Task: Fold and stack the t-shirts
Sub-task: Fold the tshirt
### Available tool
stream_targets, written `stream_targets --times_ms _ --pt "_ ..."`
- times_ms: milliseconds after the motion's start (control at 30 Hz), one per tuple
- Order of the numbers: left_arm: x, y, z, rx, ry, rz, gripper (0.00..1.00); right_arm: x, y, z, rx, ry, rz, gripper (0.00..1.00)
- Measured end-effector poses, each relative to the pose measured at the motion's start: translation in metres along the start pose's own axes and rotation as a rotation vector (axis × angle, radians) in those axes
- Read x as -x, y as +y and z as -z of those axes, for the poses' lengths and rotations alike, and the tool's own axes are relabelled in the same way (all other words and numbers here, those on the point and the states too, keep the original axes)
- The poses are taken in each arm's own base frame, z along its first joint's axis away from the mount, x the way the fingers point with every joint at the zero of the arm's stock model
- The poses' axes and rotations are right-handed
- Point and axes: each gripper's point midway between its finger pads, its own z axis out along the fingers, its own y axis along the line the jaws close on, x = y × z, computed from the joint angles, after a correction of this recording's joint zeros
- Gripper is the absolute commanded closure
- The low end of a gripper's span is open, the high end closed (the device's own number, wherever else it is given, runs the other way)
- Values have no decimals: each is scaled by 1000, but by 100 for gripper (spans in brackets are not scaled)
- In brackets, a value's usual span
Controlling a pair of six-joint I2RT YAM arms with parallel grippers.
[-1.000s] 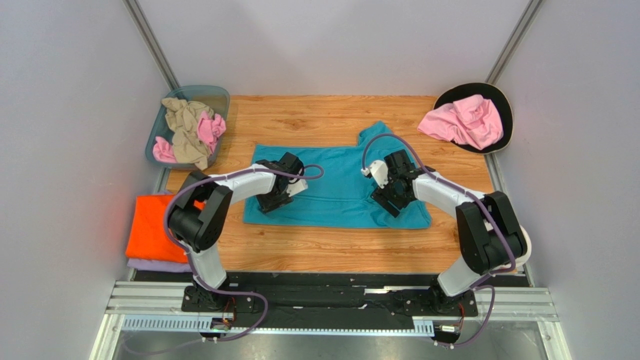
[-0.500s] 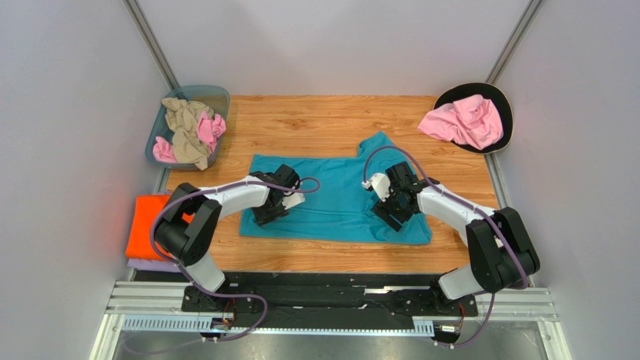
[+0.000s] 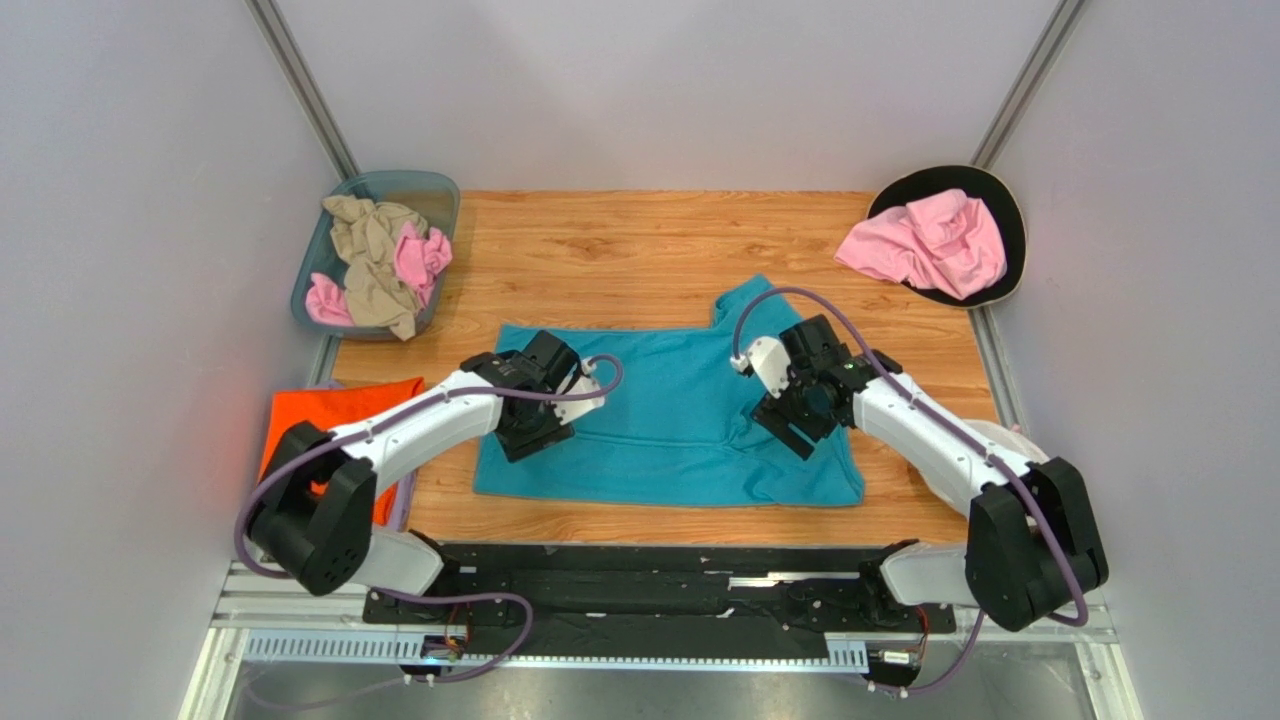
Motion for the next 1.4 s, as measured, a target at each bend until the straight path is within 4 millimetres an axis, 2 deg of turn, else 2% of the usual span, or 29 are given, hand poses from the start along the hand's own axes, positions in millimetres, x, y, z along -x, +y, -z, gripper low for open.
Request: stream_targets --times_ms 133,233,267,367,400,533,700,800,900,1133,1267,1400 --pt "23 23 21 75 -98 7 19 31 -27 14 -80 -65 -11 22" --pt "48 47 36 137 -186 20 8 60 -56 19 -135 -108 -43 18" --pt "55 54 40 153 -208 28 6 70 -67 18 -152 -123 -56 18" --pt "81 82 52 204 -278 58 3 99 -101 9 -187 -149 -107 8" --pt "87 90 53 216 -292 68 2 108 -111 5 -195 -157 -125 2" --pt "106 115 49 244 -314 89 2 148 -156 -15 -213 -199 -204 3" --pt "110 123 28 225 -284 82 2 184 -197 -45 -186 -255 -303 8" --pt "108 122 16 206 -262 75 2 195 -207 -64 -154 -272 -342 12" --pt "108 122 6 196 -246 69 2 197 -211 -85 -129 -262 -372 16" --pt "105 125 -18 170 -202 66 2 202 -206 -128 -62 -243 -409 22" --pt "106 131 -25 169 -197 77 3 203 -203 -137 -35 -244 -420 26" --pt "104 132 -27 169 -191 76 3 205 -205 -138 -22 -256 -426 33"
